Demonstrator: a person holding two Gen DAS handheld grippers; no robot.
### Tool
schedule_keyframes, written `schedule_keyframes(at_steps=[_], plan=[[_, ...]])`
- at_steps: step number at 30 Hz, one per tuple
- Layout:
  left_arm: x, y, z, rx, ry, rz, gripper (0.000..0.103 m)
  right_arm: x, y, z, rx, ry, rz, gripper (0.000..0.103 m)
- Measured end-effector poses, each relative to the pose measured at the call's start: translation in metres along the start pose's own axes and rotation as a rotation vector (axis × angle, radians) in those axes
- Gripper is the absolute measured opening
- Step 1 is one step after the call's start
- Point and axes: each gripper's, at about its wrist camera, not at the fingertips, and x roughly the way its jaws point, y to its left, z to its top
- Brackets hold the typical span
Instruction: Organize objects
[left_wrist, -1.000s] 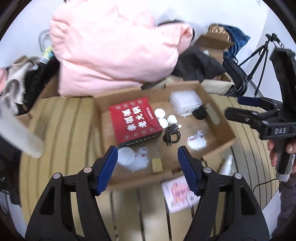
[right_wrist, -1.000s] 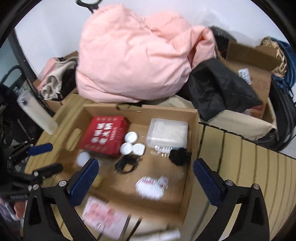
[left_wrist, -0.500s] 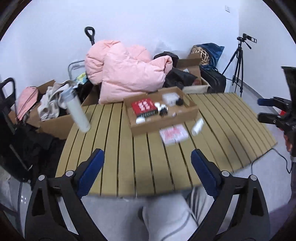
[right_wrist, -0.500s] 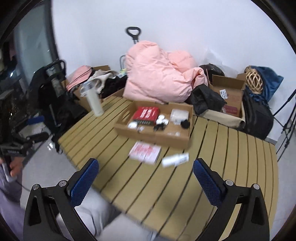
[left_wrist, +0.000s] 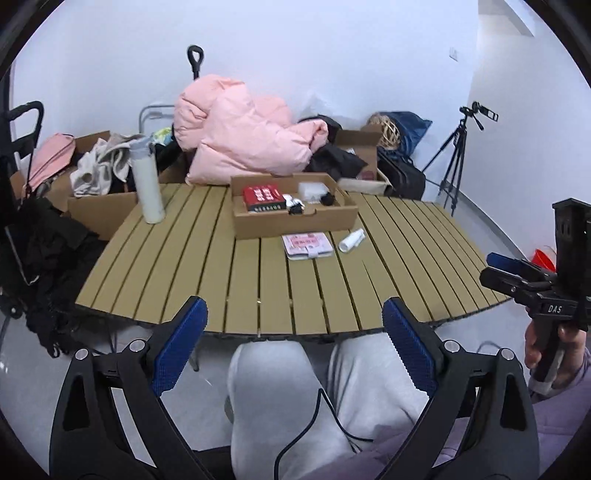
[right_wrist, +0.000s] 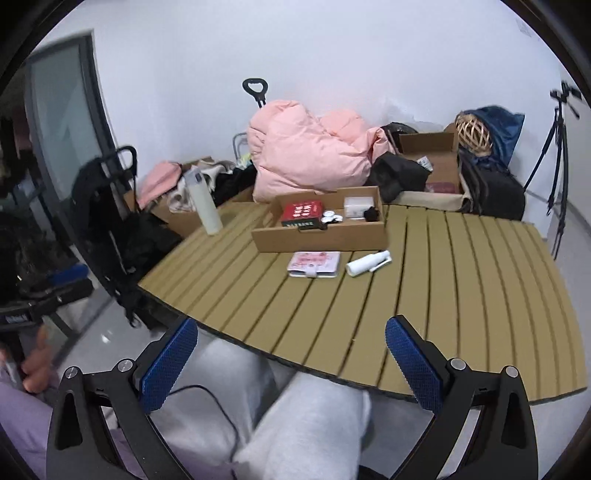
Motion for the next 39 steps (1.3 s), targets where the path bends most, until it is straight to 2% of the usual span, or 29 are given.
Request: schedule_keyframes(at_steps=[4,7,12,16,17,18,20,23,26,28,30,32,34,35,39], plan=[[0.024,-0.002,-0.004,-0.001,0.051,-0.002,0.094,0.013,-0.01,-0.006,0.011,0.033,-0.03,0.103],[0.049,-0.004,-0.007,-0.012,0.105,-0.028,0.094,0.027,-0.02,-0.012,0.046,0.055,0.002,0.103],[0.103,-0.017,-0.002,0.012,0.18,-0.058,0.094,0.063,-0.042,-0.024,0.094,0.119,0.013,0.103],[0.161,-0.03,0.011,-0.008,0.215,-0.128,0.091,0.096,-0.067,-0.023,0.102,0.159,-0.001,0.102],[0.178,-0.035,0.016,-0.015,0.218,-0.146,0.085,0.11,-0.078,-0.019,0.096,0.163,-0.005,0.096],[0.195,-0.04,0.022,-0.021,0.223,-0.156,0.075,0.12,-0.085,-0.014,0.094,0.163,-0.006,0.091],[0.232,-0.053,0.035,-0.027,0.239,-0.192,0.067,0.152,-0.106,-0.001,0.08,0.18,-0.012,0.075],[0.295,-0.068,0.049,-0.063,0.282,-0.227,0.062,0.195,-0.138,0.023,0.067,0.184,-0.016,0.066],[0.354,-0.076,0.051,-0.173,0.357,-0.263,0.043,0.236,-0.174,0.047,0.11,0.184,0.032,0.058],[0.383,-0.082,0.052,-0.212,0.363,-0.251,0.042,0.259,-0.189,0.059,0.119,0.19,0.043,0.054],[0.397,-0.09,0.053,-0.186,0.364,-0.226,0.039,0.285,-0.2,0.07,0.112,0.197,0.044,0.053],[0.407,-0.091,0.052,-0.208,0.374,-0.225,0.037,0.308,-0.207,0.074,0.122,0.226,0.064,0.053],[0.412,-0.09,0.05,-0.233,0.377,-0.239,0.027,0.323,-0.213,0.074,0.136,0.255,0.104,0.053],[0.415,-0.09,0.05,-0.236,0.376,-0.224,0.021,0.332,-0.216,0.071,0.146,0.279,0.116,0.053],[0.412,-0.085,0.05,-0.241,0.352,-0.196,0.019,0.336,-0.226,0.067,0.221,0.261,0.171,0.047]])
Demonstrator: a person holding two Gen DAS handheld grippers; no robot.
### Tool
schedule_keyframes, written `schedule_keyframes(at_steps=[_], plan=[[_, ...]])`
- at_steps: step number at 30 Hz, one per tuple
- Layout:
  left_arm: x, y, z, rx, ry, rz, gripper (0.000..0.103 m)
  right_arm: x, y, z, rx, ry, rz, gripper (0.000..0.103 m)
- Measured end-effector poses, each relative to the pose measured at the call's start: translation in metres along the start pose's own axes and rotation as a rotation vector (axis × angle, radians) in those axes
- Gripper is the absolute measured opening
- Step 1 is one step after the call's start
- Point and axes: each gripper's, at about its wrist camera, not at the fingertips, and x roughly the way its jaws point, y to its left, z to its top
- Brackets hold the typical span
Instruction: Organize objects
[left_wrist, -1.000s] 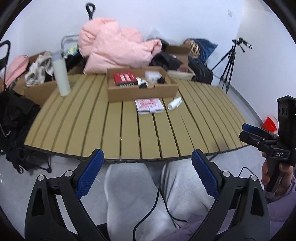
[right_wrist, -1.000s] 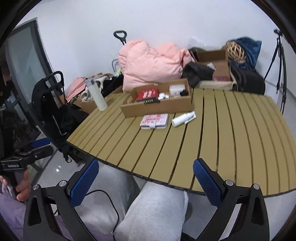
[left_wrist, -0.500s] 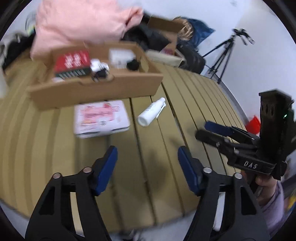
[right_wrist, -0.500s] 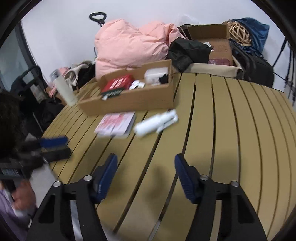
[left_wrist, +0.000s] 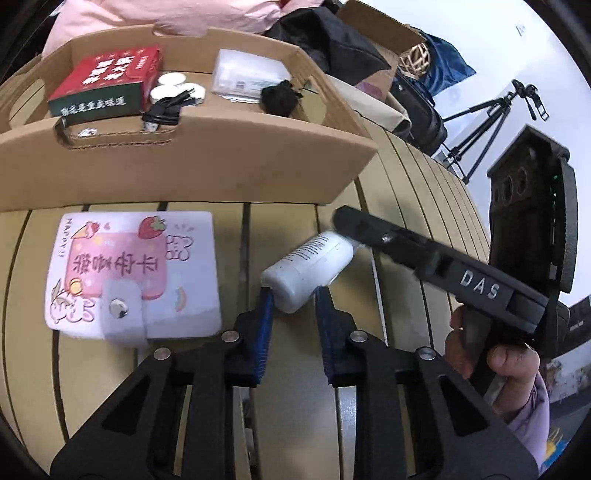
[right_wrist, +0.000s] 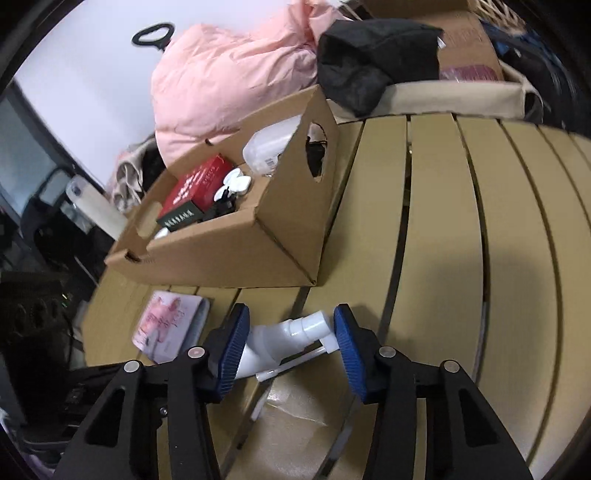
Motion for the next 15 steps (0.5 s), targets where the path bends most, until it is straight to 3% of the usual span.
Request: schedule_keyframes(at_steps=[1,7,15], plan=[[-0.002,0.0,-0.001,-0.002,-0.002,0.0,0.019,-0.001,-0.002,0.0,0.017,-0.005,0.004,0.032],[-0.04,-0.012,-0.019,0.046,-0.027,-0.026,0.019,-0.031,0.01,-0.015,0.072,-0.035,-0.003,0.032],[-0.123,-0.032,-0.053,0.123,-0.087,-0.033,0.018,-0.105,0.081,-0.059,0.052,-0.136,-0.026,0.032]])
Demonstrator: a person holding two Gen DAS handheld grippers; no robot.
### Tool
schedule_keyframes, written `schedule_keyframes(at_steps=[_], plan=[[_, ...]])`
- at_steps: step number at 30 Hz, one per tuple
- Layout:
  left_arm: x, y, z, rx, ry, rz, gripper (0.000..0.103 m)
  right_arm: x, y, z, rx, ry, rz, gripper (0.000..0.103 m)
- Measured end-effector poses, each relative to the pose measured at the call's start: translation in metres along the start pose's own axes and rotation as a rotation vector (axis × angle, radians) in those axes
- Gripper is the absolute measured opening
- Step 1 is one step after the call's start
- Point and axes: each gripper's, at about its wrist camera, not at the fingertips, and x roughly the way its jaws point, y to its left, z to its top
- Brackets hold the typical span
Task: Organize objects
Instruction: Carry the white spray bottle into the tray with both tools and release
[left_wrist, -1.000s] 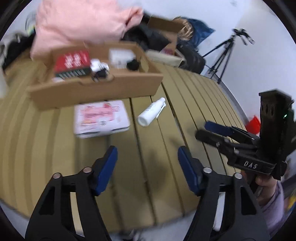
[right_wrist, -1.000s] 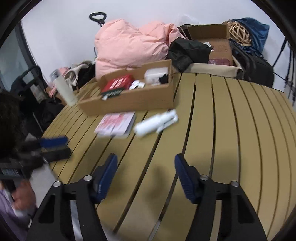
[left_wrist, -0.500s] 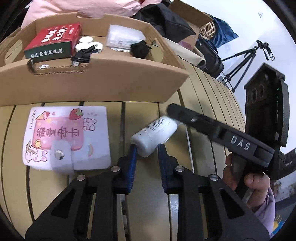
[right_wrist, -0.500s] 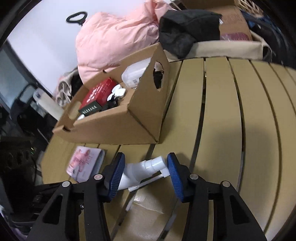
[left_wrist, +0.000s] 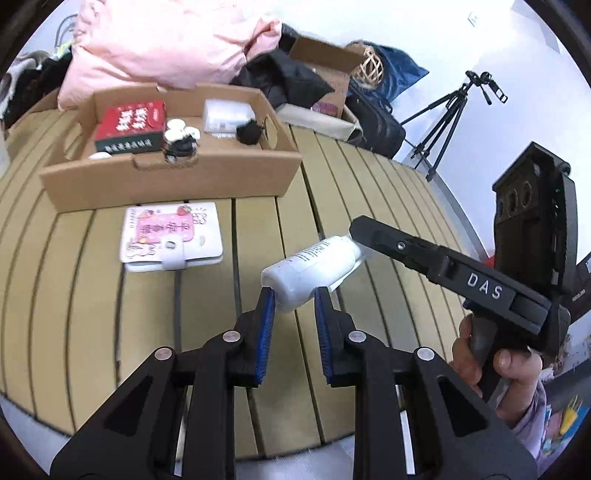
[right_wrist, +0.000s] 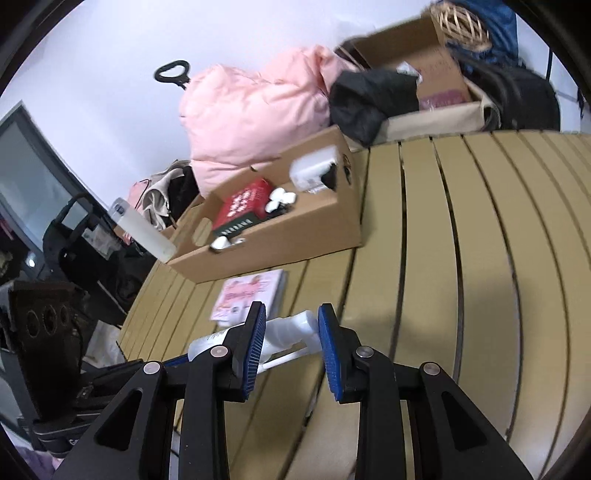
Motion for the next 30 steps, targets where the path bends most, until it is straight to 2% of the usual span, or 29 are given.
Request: schedule_keyframes(at_steps=[3,7,12,15,18,20,24,26,28,29,30], plan=[[-0.027,-0.001,0.005,-0.006,-0.048,-0.023,0.018,-0.015,0.021,0.002,0.002,-0.03,0.003,0.032],[-0.05,-0.001,0.028,0.018,-0.103,-0.038,0.018,-0.033,0.053,0.016,-0.046,-0.08,0.002,0.032],[-0.047,0.02,0.086,0.027,-0.146,-0.043,0.018,-0.022,0.074,0.06,-0.072,-0.12,-0.005,0.032],[-0.024,0.033,0.127,0.066,-0.151,0.008,0.018,0.004,0.075,0.094,-0.089,-0.125,-0.007,0.032],[0.015,0.052,0.153,0.063,-0.109,0.017,0.016,0.042,0.061,0.122,-0.06,-0.103,-0.018,0.032],[0.046,0.065,0.164,0.055,-0.071,0.018,0.016,0.075,0.045,0.132,-0.047,-0.074,-0.067,0.029],[0.117,0.084,0.167,0.084,0.057,0.052,0.016,0.134,0.01,0.13,-0.002,0.008,-0.154,0.028],[0.132,0.092,0.168,0.077,0.089,0.06,0.016,0.153,-0.007,0.124,0.024,0.034,-0.193,0.028],[0.126,0.095,0.166,0.085,0.072,0.053,0.021,0.152,-0.008,0.124,-0.015,0.009,-0.209,0.029],[0.118,0.097,0.165,0.094,0.052,0.056,0.036,0.15,-0.008,0.125,-0.028,0.007,-0.234,0.03],[0.108,0.099,0.165,0.1,0.029,0.072,0.045,0.146,-0.007,0.126,-0.042,0.001,-0.23,0.031]])
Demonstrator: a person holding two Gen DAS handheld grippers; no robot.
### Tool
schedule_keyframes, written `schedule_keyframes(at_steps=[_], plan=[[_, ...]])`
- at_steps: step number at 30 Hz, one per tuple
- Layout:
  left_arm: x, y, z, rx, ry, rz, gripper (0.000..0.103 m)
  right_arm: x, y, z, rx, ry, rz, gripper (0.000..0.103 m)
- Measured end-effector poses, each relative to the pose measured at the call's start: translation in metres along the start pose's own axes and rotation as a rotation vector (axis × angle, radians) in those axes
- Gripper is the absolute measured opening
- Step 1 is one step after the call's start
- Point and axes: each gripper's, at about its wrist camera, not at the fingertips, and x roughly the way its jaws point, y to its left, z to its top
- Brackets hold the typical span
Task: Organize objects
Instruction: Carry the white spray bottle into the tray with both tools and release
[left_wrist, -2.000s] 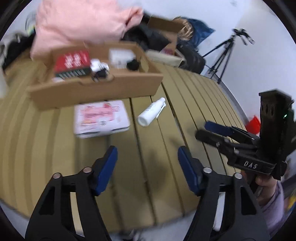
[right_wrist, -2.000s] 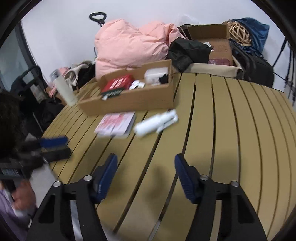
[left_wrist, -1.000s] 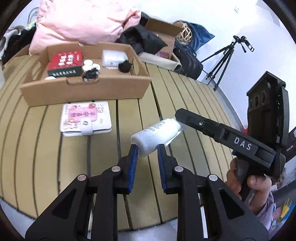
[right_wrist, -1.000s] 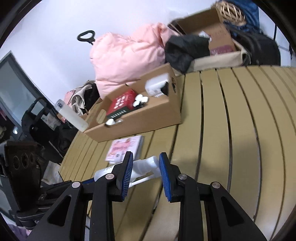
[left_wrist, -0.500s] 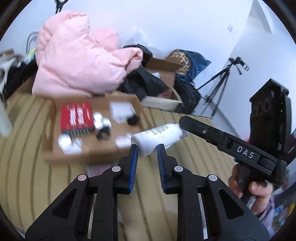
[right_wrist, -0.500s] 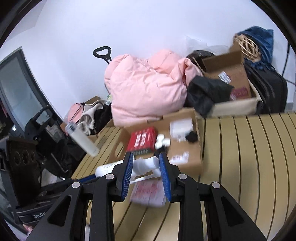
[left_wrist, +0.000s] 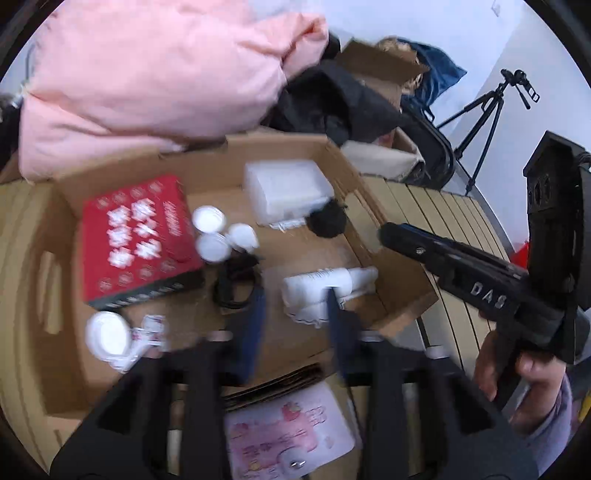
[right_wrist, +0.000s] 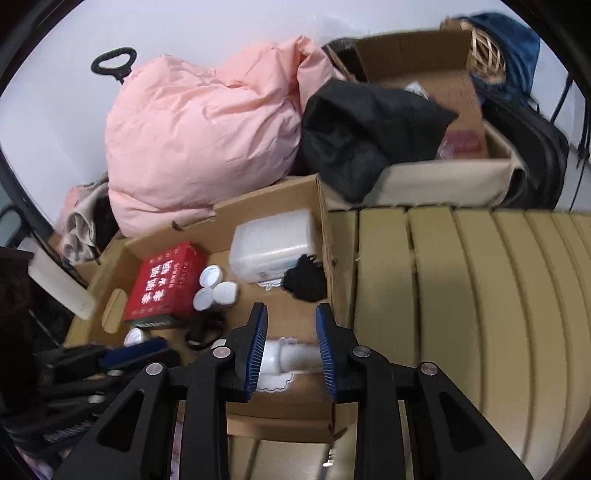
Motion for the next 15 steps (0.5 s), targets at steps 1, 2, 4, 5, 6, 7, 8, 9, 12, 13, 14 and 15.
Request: schedule_keyframes(at_steps=[1,2,4,5,6,7,8,9,12,13,14,15], plan=[[-0.011,0.002,0.0,0.005,-0.029,0.029,0.046,-0.005,0.001,0.001,-0.008,-0.01,0.001,0.038],[-0.024,0.004,0.0,0.014,-0.052,0.072,0.048,-0.014,0.003,0.003,-0.029,-0.031,-0.016,0.055],[-0.057,0.005,-0.002,0.03,-0.084,0.149,0.054,-0.027,0.009,0.006,-0.067,-0.051,-0.042,0.084],[-0.075,0.006,-0.005,0.042,-0.115,0.18,0.059,-0.041,0.012,0.007,-0.093,-0.059,-0.038,0.085],[-0.091,0.007,-0.007,0.055,-0.14,0.207,0.067,-0.051,0.015,0.008,-0.112,-0.059,-0.034,0.085],[-0.108,0.007,-0.011,0.073,-0.165,0.252,0.072,-0.066,0.02,0.009,-0.135,-0.063,-0.035,0.085],[-0.13,0.006,-0.017,0.092,-0.192,0.308,0.079,-0.08,0.024,0.009,-0.156,-0.067,-0.042,0.085],[-0.15,0.006,-0.024,0.109,-0.215,0.345,0.08,-0.094,0.028,0.008,-0.177,-0.071,-0.047,0.085],[-0.211,0.002,-0.046,0.129,-0.248,0.379,0.088,-0.147,0.042,-0.002,-0.232,-0.076,-0.024,0.085],[-0.231,0.002,-0.054,0.125,-0.243,0.375,0.09,-0.164,0.045,-0.007,-0.241,-0.078,-0.013,0.085],[-0.252,0.002,-0.062,0.122,-0.24,0.374,0.091,-0.185,0.049,-0.013,-0.25,-0.082,-0.005,0.085],[-0.276,0.002,-0.071,0.116,-0.244,0.384,0.091,-0.21,0.052,-0.02,-0.262,-0.087,0.0,0.085]])
